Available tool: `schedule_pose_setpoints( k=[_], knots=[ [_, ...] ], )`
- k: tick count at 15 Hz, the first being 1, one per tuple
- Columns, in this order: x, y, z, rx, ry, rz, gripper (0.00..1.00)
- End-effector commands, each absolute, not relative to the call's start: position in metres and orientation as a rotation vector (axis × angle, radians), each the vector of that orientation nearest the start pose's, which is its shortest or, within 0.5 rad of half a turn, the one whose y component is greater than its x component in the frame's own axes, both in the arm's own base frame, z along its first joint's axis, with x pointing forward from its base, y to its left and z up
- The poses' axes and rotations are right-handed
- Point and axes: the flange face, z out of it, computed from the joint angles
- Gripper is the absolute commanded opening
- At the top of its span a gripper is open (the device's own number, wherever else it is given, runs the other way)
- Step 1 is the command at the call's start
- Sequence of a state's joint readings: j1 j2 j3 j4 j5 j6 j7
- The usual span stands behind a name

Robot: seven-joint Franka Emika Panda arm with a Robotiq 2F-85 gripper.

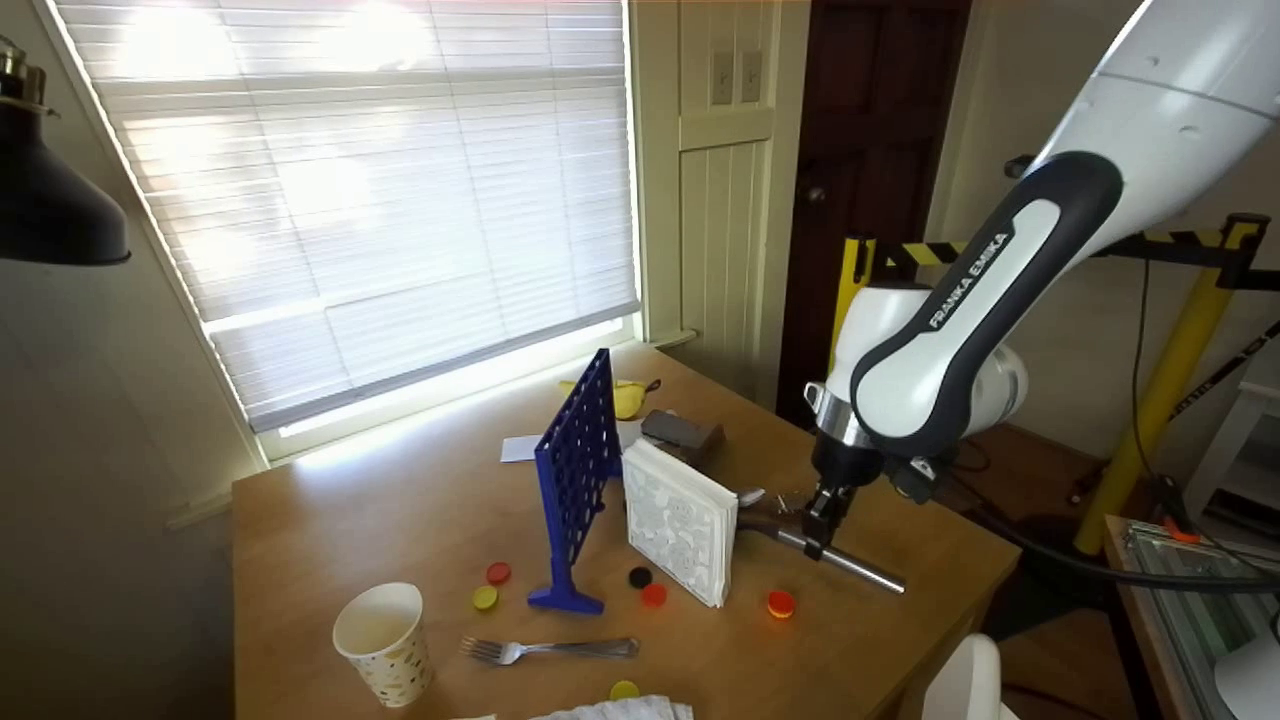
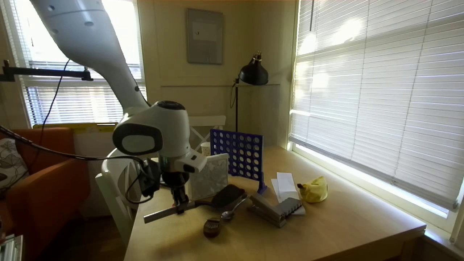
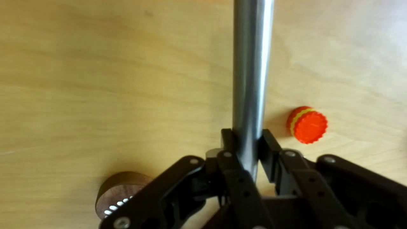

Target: Move the fork using the spatula

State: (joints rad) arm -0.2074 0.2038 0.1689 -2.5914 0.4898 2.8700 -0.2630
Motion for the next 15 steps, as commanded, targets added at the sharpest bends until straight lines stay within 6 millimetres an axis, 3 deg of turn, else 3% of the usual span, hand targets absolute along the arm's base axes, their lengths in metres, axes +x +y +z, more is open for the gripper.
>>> schedule_pose_setpoints(
  k=[1, 5, 7, 12, 15],
  knots=[
    [0.416, -0.048, 0.254, -2.87, 0.467, -0.12, 0.06],
    [0.398, -0.069, 0.322, -2.818, 0.51, -0.194, 0.06],
    [0.381, -0.071, 0.352, -2.794, 0.428, -0.128, 0.06],
    [0.319, -0.039, 0.406, -2.747, 0.061, 0.119, 0.06],
    [0.288, -0.004, 0.444, -2.658, -0.156, 0.213, 0.06]
  ],
)
